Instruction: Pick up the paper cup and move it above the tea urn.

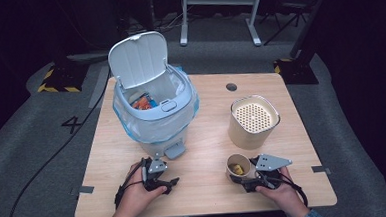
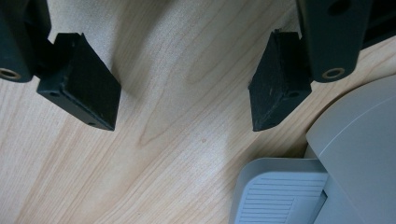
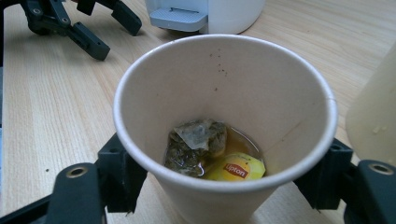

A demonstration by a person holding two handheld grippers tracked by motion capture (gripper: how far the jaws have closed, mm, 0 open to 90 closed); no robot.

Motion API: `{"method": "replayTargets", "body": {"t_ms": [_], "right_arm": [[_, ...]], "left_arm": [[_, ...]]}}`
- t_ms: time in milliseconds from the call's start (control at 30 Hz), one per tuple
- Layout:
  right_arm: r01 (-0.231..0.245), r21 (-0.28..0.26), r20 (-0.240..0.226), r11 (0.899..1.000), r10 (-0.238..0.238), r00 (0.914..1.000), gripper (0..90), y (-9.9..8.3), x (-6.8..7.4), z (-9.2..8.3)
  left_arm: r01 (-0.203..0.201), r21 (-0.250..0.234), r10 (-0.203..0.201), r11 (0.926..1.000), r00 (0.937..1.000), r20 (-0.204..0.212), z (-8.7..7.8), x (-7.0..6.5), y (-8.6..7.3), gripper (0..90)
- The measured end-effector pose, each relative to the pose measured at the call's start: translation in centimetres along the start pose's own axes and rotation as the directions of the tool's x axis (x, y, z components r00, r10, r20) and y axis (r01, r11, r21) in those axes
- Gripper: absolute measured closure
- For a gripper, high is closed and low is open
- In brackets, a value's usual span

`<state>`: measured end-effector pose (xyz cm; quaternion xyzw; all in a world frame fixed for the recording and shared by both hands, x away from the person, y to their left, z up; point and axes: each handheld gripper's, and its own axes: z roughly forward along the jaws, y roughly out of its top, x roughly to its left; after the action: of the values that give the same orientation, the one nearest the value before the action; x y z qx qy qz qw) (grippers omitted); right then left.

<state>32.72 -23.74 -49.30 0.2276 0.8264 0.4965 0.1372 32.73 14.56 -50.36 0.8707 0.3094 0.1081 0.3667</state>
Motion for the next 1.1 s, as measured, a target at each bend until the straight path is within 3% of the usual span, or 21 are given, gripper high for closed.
{"method": "replayTargets", "body": {"t_ms": [733, 1100], "right_arm": [[-0.047, -0.094, 0.01, 0.994, 0.048, 0.9988, 32.7, 2.0, -2.5, -4.8], [-0.028, -0.118, 0.039, 0.993, 0.032, 0.9987, 33.7, 3.7, -3.9, -7.3]], "left_arm": [[-0.018, 0.007, 0.018, 0.9998, 0.9998, -0.003, 0.1, 0.0, 0.1, 25.0], [-0.018, 0.006, 0.018, 0.9998, 0.9998, -0.004, 0.1, 0.0, 0.1, 25.0]]}}
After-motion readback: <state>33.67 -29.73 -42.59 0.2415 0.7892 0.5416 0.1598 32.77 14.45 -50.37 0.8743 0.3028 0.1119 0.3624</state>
